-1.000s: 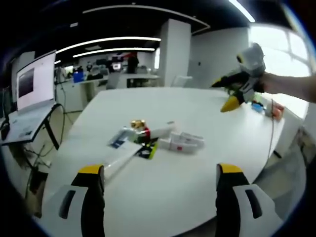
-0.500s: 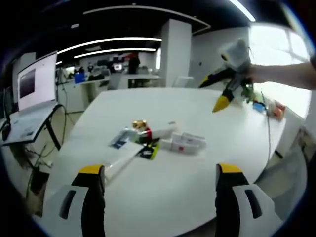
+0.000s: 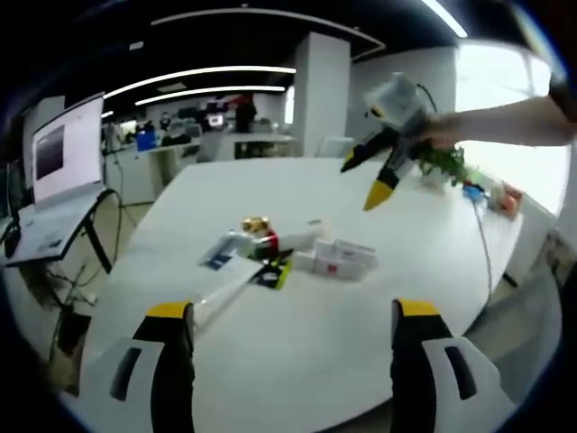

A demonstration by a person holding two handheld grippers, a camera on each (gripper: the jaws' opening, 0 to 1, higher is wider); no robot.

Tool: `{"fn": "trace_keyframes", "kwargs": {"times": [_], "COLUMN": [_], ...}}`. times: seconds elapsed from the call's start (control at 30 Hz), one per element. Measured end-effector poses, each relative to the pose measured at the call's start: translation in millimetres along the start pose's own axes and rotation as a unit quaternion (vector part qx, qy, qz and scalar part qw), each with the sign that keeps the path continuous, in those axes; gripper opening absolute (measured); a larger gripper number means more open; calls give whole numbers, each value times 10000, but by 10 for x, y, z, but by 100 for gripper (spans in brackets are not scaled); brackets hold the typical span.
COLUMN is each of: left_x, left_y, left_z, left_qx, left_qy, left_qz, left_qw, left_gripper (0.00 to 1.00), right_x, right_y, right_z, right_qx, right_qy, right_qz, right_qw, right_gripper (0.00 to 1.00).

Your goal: Arrange the skincare products in the storage area until every visible bottle or jar stands upright without overlapping.

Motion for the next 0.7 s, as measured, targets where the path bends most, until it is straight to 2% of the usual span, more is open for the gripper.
{"fn": "trace_keyframes", "kwargs": {"times": [0.17,0.23,0.37,0.57,0.7], "left_x": [-8,-12,-20,-33,-44], "left_y": [12,18,26,40,51], "left_z": [8,7,13,18,36], "left_qx": [-14,-9,-18,-35,-59], "left_qy": [2,1,13,15,79], "left_qz": [-46,-70,-125,-180,-232], "left_qw": [10000,10000,9999,9998,9997], "left_gripper": [82,82,82,81,81], "right_x": [-216,-239,-407,-525,-715], "right_y": [-72,-74,-85,-144,-216], "right_z": [49,78,136,112,166], "right_qx": [228,263,288,281,289], "right_qy": [-182,-220,-320,-432,-542], "right_qz": [-179,-204,-295,-354,-389], "right_qw": [9994,9992,9986,9980,9974], "right_gripper": [69,69,70,68,68]}}
Point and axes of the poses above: the point that each gripper's makers call its tool centre point, and the gripper's own axes: x roughly backward along the fingers, z roughly to its right, y roughly out of its underside, the point moved 8 cm from there along x, roughly backward along the fingers, and after that the axes turned 7 degrees about -z, right-handed, at the moved point
